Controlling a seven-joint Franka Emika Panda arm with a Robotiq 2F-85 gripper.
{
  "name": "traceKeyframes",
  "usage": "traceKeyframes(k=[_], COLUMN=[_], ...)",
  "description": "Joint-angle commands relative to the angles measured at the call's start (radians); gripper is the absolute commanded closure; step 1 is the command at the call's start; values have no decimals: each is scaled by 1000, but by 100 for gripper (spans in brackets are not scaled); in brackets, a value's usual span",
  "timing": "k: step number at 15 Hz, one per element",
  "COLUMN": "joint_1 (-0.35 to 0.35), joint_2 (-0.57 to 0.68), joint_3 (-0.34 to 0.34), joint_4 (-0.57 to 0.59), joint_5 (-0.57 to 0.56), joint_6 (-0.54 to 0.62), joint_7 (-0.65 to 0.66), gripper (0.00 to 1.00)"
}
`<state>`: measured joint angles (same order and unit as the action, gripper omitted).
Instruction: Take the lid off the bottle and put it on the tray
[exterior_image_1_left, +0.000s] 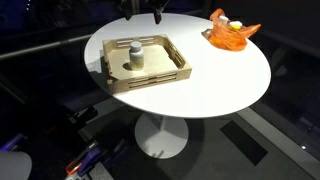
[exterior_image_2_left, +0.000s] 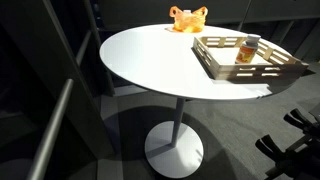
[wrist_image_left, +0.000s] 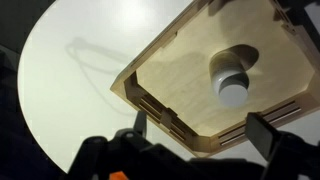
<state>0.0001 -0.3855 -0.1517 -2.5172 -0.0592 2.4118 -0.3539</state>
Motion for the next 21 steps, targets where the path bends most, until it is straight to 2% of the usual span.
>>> traceKeyframes(k=[1, 12, 21], joint_1=[-6, 9, 50], joint_2=[0, 34, 148], joint_3=[6, 18, 71], joint_4=[2, 47, 116], joint_5=[3, 17, 52], joint_6=[-3, -35, -113], joint_7=[-2, -3, 12], gripper=[0, 0, 0])
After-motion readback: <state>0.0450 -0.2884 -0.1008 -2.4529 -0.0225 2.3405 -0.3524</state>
